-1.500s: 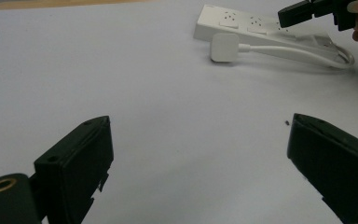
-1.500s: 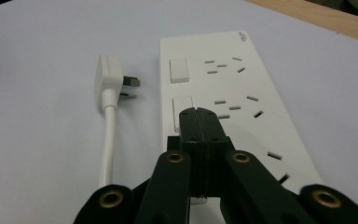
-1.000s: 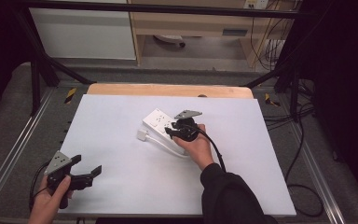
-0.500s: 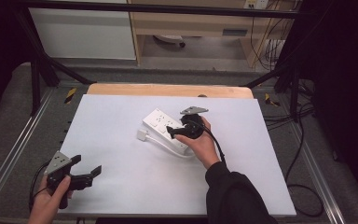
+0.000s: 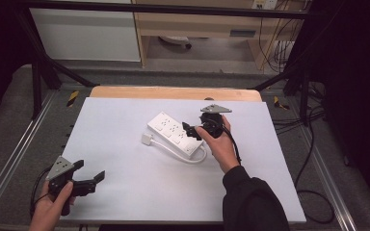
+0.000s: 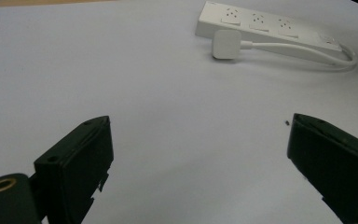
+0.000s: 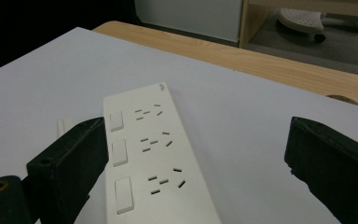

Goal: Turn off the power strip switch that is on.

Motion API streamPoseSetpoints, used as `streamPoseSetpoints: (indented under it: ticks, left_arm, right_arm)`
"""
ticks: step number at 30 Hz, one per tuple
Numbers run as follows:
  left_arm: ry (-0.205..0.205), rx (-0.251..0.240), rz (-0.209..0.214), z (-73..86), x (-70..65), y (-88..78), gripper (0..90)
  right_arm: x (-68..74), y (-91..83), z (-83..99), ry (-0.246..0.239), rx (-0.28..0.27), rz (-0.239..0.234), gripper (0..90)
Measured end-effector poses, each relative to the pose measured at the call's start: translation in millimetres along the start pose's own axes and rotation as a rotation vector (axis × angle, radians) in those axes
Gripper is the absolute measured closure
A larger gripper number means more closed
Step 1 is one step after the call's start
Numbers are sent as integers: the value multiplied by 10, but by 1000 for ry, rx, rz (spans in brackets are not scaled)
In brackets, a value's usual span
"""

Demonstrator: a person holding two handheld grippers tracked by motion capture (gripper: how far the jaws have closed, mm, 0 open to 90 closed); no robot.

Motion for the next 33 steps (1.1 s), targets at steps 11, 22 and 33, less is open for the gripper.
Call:
streamPoseSetpoints:
  ticks: [11,22,33]
  left_arm:
    - [-4,3,-5,6,-5,6,66]
    - [-5,4,-6,8,-6,6,66]
    - [-5,7,-5,14,-13,14,66]
  right_arm:
    - [-234,-382,-79,-8,-56,26,51]
    - [-426,-738,-15,-5,-85,59,40]
    - [-605,-1075,151,-17,-66,103,38]
Point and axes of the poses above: each handheld gripper's, and its own axes: y roughly forward along the jaws, z roughly out of its underside, x roughly to its left, the point moved 2 cm from there along y, roughly forward along the jaws, and after that the axes turned 1 degree about z, right-handed, at the moved point
